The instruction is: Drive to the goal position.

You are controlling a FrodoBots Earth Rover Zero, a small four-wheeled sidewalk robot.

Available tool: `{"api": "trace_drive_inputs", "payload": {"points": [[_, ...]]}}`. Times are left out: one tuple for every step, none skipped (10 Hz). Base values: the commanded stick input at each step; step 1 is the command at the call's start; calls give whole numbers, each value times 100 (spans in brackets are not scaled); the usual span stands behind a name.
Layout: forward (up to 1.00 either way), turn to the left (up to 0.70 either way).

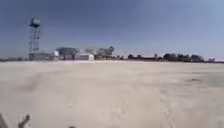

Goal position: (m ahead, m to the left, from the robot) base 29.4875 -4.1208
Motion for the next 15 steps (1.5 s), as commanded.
{"api": "trace_drive_inputs", "payload": {"points": [[85,27],[85,27],[85,27],[85,24],[85,8],[85,0],[85,0],[85,0],[85,0],[85,0],[85,0],[85,0],[85,27],[85,27],[85,27]]}}
